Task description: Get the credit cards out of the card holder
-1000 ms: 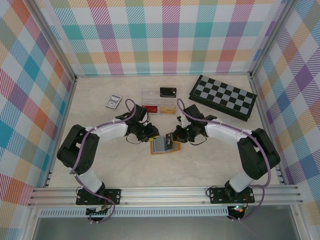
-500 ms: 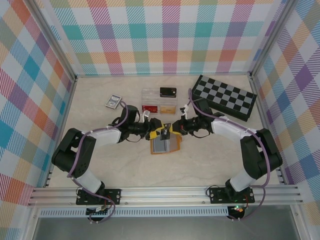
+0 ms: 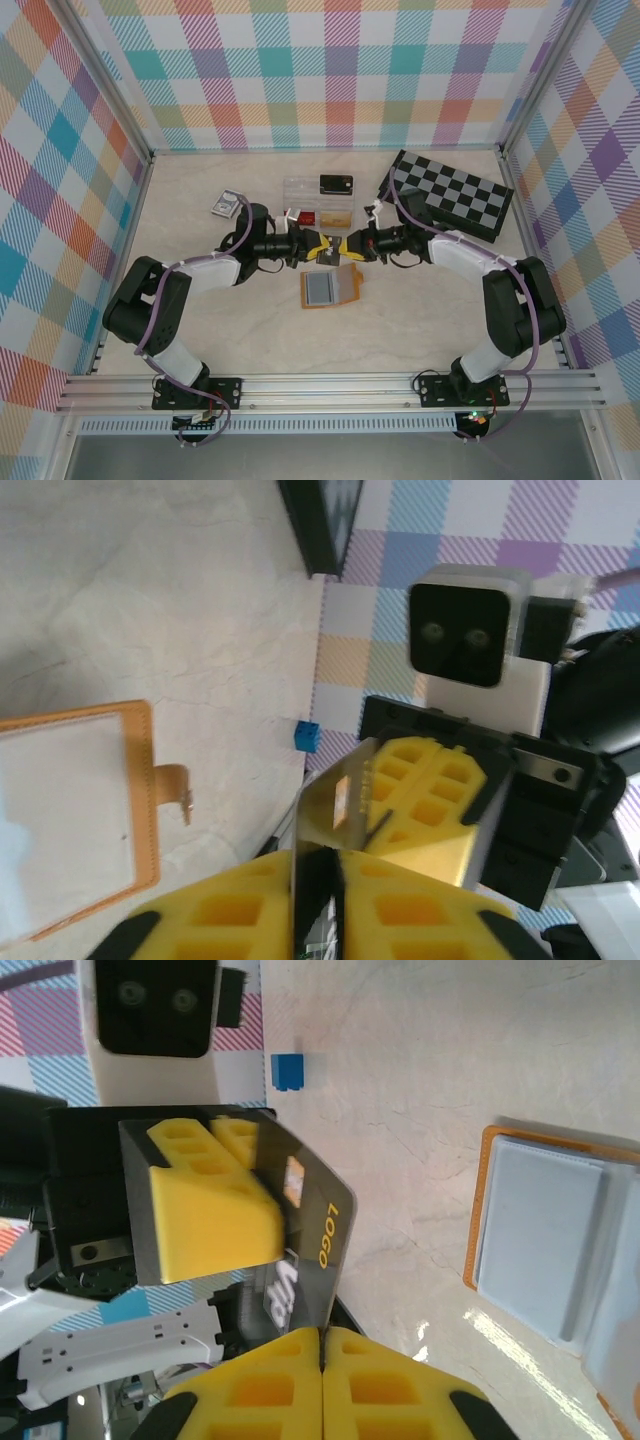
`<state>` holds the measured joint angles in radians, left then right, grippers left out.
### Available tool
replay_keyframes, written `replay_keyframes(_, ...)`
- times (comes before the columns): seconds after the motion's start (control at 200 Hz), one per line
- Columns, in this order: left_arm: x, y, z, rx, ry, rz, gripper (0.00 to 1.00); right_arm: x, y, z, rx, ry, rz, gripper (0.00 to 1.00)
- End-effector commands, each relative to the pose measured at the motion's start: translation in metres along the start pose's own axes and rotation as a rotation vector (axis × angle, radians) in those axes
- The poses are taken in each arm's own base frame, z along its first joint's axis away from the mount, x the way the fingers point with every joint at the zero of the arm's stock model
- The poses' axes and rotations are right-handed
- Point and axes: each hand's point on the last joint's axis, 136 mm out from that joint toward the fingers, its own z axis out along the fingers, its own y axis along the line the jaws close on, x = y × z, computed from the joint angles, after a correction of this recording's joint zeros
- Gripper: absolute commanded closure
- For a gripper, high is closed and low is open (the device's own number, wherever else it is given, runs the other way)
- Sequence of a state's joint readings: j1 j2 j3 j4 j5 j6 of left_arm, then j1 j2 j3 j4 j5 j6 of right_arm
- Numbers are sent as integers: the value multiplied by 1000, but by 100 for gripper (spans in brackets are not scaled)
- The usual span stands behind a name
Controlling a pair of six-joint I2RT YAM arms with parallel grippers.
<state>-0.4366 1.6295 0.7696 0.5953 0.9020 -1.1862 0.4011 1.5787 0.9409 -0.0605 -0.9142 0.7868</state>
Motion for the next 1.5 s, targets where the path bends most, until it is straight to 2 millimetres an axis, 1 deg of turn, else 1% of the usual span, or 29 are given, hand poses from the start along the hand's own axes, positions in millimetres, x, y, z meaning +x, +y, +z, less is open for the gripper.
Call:
replay_keyframes(0.0, -12, -19, -2, 60, -34, 20, 98, -5, 24, -3, -76, -19, -20, 83)
replay_keyframes(0.04, -14, -20, -3, 60, -49, 14, 100, -7, 25, -3, -83, -41, 13, 73)
replay_keyframes(0.065, -16, -21, -3, 60, -60, 13, 100, -8, 26, -4, -88, -56, 30, 68)
replay_keyframes(0.145, -23, -22, -4, 55, -97, 4, 100, -8, 35, -5, -106, -96, 47, 59)
replay_keyframes(0.195, -26, -23, -5, 56, -119, -2, 100, -7, 38, -4, -102, -110, 58, 56)
replay_keyframes(0.31, -34, -27, -5, 64, -157, -15, 100, -4, 43, -1, -104, -125, 89, 55)
replay_keyframes(0.395, -39, -28, -6, 65, -180, -21, 100, -7, 41, -3, -102, -160, 110, 59)
replay_keyframes(0.465, -40, -29, -7, 66, -188, -27, 100, -11, 43, -5, -104, -190, 112, 64)
replay_keyframes(0.585, -40, -30, -7, 68, -196, -29, 100, -14, 45, -3, -125, -191, 126, 70)
replay_keyframes(0.77, -41, -31, -7, 68, -199, -23, 100, -14, 49, 6, -131, -187, 118, 77)
replay_keyframes(0.835, -40, -29, -7, 64, -194, -32, 100, -15, 44, 11, -106, -199, 118, 79)
replay_keyframes(0.91, -39, -26, -7, 53, -192, -40, 100, -17, 40, 15, -94, -211, 106, 84)
replay_keyframes(0.975, -38, -22, -8, 33, -193, -50, 93, -21, 36, 15, -77, -232, 95, 91)
replay_keyframes(1.07, -36, -10, -13, -26, -204, -64, 75, -26, 29, 12, -5, -262, 48, 100)
replay_keyframes(1.09, -36, -6, -16, -48, -208, -65, 71, -27, 28, 11, 17, -269, 34, 100)
replay_keyframes(1.17, -36, 7, -28, -149, -234, -51, 49, -34, 22, 6, 114, -298, -48, 100)
replay_keyframes(1.22, -34, 17, -39, -238, -251, -47, 35, -39, 19, 1, 187, -312, -120, 100)
replay_keyframes(1.295, -33, 29, -59, -367, -280, -14, 20, -51, 18, -8, 300, -336, -252, 100)
replay_keyframes(1.375, -32, 40, -82, -493, -314, 12, 10, -64, 19, -15, 413, -321, -423, 100)
replay_keyframes(1.42, -35, 41, -95, -543, -346, 37, 5, -74, 22, -18, 472, -312, -527, 100)
replay_keyframes(1.43, -32, 45, -99, -566, -343, 28, 4, -76, 22, -18, 481, -308, -550, 100)
replay_keyframes(1.47, -32, 49, -110, -606, -358, 28, 1, -86, 22, -21, 534, -312, -646, 100)
replay_keyframes(1.5, -32, 51, -116, -623, -368, 28, 0, -95, 24, -25, 563, -325, -704, 100)
